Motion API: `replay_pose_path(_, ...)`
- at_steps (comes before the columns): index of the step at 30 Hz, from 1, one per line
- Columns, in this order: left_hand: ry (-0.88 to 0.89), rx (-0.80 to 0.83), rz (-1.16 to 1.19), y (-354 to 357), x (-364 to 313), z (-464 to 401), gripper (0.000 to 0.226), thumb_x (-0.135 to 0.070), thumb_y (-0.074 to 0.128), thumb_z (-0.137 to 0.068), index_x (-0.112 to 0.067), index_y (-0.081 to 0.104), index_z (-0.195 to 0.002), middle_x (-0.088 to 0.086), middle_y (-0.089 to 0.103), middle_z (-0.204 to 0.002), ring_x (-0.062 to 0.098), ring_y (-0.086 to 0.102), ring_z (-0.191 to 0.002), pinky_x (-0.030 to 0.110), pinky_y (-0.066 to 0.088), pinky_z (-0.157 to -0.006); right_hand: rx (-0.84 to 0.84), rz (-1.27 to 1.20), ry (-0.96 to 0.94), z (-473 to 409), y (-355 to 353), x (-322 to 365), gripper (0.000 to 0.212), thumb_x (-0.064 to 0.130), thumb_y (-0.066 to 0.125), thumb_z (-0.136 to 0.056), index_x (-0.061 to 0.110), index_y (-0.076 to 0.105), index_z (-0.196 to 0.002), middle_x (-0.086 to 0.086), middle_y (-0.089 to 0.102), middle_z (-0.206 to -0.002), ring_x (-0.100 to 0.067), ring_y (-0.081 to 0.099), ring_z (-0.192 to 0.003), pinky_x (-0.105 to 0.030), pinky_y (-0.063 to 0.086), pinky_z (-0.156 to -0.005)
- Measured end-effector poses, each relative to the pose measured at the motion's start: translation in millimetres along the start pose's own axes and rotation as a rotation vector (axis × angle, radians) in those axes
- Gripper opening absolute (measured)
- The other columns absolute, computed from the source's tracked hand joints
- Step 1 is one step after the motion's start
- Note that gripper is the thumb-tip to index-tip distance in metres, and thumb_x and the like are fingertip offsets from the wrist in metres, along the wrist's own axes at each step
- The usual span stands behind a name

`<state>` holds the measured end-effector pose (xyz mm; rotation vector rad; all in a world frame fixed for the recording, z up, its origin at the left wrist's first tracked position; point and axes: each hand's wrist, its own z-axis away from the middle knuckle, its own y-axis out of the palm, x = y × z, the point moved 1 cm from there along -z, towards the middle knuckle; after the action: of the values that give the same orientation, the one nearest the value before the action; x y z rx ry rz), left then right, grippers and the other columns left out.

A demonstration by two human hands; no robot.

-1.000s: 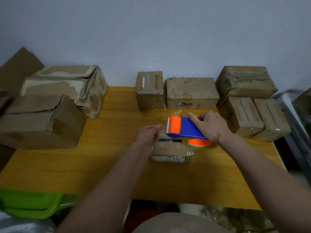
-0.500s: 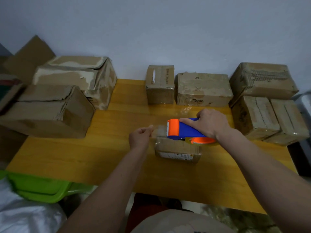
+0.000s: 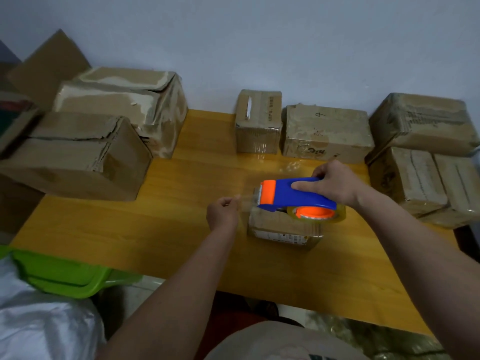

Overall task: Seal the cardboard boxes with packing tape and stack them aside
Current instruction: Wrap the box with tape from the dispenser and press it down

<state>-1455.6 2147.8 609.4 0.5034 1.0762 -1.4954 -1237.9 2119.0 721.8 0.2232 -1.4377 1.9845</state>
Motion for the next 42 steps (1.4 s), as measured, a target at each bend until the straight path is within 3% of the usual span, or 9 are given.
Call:
replay_pose_path(17,0.004,0.114,-0.171,27,19,-9,0.017,-0.030,0.059,-0.096,-0.017,0.066,-0.088,0.003,0.069,-0.101,0.017,0.060,-0.090,0.031,0.049,-0.078,0.067,-0.094,0.077,-5,6,7,0.040,0.051,0.072,-0.076,0.013,0.060,-0.079,-0.003,0.065,-0.072,-0.013,0.061,-0.066,-0.023,0.041,-0.052)
replay_pose_path(19,-0.040,0.111,-0.311,29,18,-11,0.037,-0.040,0.058,-0.094,-0.009,0.063,-0.112,0.010,0.060,-0.122,0.025,0.058,-0.107,0.035,0.049,-0.088,0.066,-0.099,0.083,-5,7,6,0.041,0.051,0.072,-0.075,0.012,0.061,-0.081,-0.004,0.066,-0.074,-0.014,0.062,-0.067,-0.023,0.043,-0.054)
replay_pose_path(21,-0.132,0.057,-0.420,24,16,-9,0.064,-0.044,0.063,-0.090,-0.004,0.044,-0.136,0.015,0.046,-0.136,0.032,0.052,-0.120,0.037,0.045,-0.092,0.060,-0.102,0.092,-5,7,5,0.042,0.051,0.073,-0.075,0.012,0.061,-0.081,-0.004,0.066,-0.074,-0.014,0.062,-0.068,-0.024,0.045,-0.055)
replay_pose_path(24,0.195,0.054,-0.284,15,15,10,0.045,-0.020,0.054,-0.098,-0.007,0.045,-0.141,0.011,0.059,-0.130,0.025,0.056,-0.117,0.030,0.043,-0.089,0.060,-0.120,0.097,-6,5,5,0.041,0.051,0.073,-0.074,0.011,0.061,-0.079,-0.005,0.066,-0.073,-0.015,0.062,-0.067,-0.025,0.045,-0.056)
replay_pose_path(27,0.479,0.307,-0.293,11,24,33,0.047,-0.015,0.039,-0.103,-0.012,0.032,-0.150,0.016,0.057,-0.131,0.028,0.056,-0.115,0.035,0.047,-0.085,0.069,-0.129,0.093,-5,4,4,0.039,0.049,0.073,-0.076,0.012,0.060,-0.078,-0.004,0.065,-0.071,-0.015,0.061,-0.066,-0.024,0.044,-0.054)
replay_pose_path(30,0.463,0.640,-0.477,8,29,33,0.087,-0.034,0.055,-0.097,-0.016,-0.007,-0.155,0.004,0.024,-0.158,0.019,0.033,-0.139,0.028,0.037,-0.099,0.083,-0.150,0.093,-6,2,3,0.040,0.049,0.073,-0.075,0.011,0.061,-0.079,-0.004,0.066,-0.071,-0.014,0.062,-0.064,-0.023,0.044,-0.054)
replay_pose_path(34,0.548,0.650,-0.734,6,12,8,0.139,-0.060,0.080,-0.065,-0.021,-0.022,-0.151,-0.007,-0.018,-0.161,0.015,-0.014,-0.148,0.041,0.008,-0.120,0.108,-0.159,0.090,-7,0,2,0.040,0.048,0.073,-0.076,0.010,0.062,-0.081,-0.003,0.066,-0.071,-0.013,0.062,-0.064,-0.022,0.044,-0.053)
replay_pose_path(37,0.719,0.621,-0.975,16,0,-11,0.149,-0.069,0.079,-0.055,-0.027,-0.030,-0.148,-0.013,-0.035,-0.154,0.017,-0.035,-0.140,0.045,-0.007,-0.116,0.119,-0.167,0.094,-7,-2,2,0.040,0.048,0.073,-0.076,0.009,0.063,-0.081,-0.003,0.067,-0.070,-0.013,0.062,-0.062,-0.021,0.042,-0.051)
replay_pose_path(42,0.785,0.620,-1.179,29,-6,-14,0.148,-0.077,0.074,-0.055,-0.031,-0.036,-0.143,-0.016,-0.045,-0.147,0.021,-0.044,-0.136,0.056,-0.013,-0.116,0.154,-0.166,0.127,-8,-7,0,0.041,0.049,0.073,-0.074,0.010,0.063,-0.079,-0.001,0.067,-0.069,-0.011,0.063,-0.062,-0.019,0.042,-0.049)
